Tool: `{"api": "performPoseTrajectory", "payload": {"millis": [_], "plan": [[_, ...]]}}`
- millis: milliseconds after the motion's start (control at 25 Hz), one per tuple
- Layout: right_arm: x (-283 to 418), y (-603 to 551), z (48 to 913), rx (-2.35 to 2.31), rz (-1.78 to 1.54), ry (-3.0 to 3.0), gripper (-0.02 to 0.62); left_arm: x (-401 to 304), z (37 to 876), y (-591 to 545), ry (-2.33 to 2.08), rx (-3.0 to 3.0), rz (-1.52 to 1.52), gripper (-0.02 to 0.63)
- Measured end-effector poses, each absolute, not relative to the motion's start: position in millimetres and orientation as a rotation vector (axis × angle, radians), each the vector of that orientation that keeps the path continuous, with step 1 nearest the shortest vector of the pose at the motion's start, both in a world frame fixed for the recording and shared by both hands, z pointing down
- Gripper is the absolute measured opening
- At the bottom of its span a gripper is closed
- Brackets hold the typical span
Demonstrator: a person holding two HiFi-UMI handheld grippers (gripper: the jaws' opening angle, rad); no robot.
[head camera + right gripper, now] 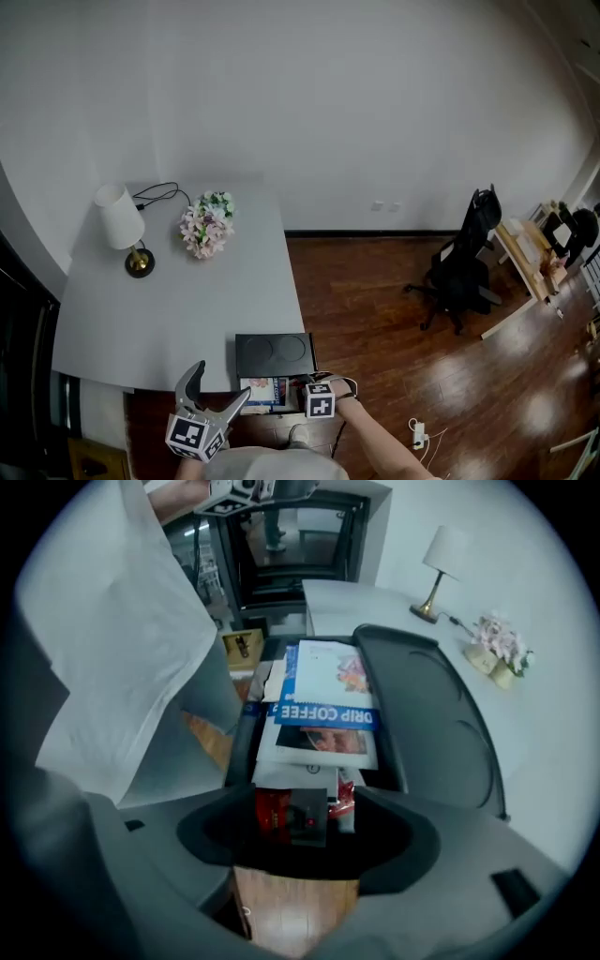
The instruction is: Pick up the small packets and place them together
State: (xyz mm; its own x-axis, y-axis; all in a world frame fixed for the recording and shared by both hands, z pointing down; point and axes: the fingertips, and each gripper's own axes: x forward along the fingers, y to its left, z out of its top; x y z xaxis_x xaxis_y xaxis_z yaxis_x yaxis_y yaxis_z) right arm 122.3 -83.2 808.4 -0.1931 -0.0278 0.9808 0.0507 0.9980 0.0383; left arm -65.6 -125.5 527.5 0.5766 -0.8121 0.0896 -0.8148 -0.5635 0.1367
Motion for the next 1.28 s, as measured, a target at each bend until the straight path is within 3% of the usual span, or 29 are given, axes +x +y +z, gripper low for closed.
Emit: {"api": "performPoseTrajectory", "payload": {"millis": [120,200,280,320,560,880,1280], "plan": [[127.6,-81.0,826.9,-0.054,-0.103,-1.675,0.322,-72.3,528.4,-123.5,-1.395,2.621,0.022,0.445],[128.7,-82.7,831.1,-0.04,-0.129,-1.638,0.268,-78.7,527.7,-122.9,-1.413,2.611,0.021,0.445],[129.1,-85.2,833.3,-0.025,-0.168,-1.613,0.256,-84.7,529.8,-122.2,-1.432,2.594,0.017,0.445],[129.4,-87.0,834.2,-0.015,-0.194,-1.606,0.155,-86.8,531.1,-121.9,-1.438,2.586,0.017,0.445],[126.2,-104.8,826.8,0.131,-0.224,-1.668,0.1,-95.0,534.6,-120.4,-1.453,2.563,0.01,0.443],[114.5,-105.0,789.3,0.27,-0.182,-1.826,0.048,-87.6,536.0,-121.0,-1.421,2.568,-0.005,0.439],[66.4,-128.0,698.0,0.259,-0.236,-2.036,0.046,-92.6,539.5,-120.4,-1.441,2.55,-0.01,0.439]]}}
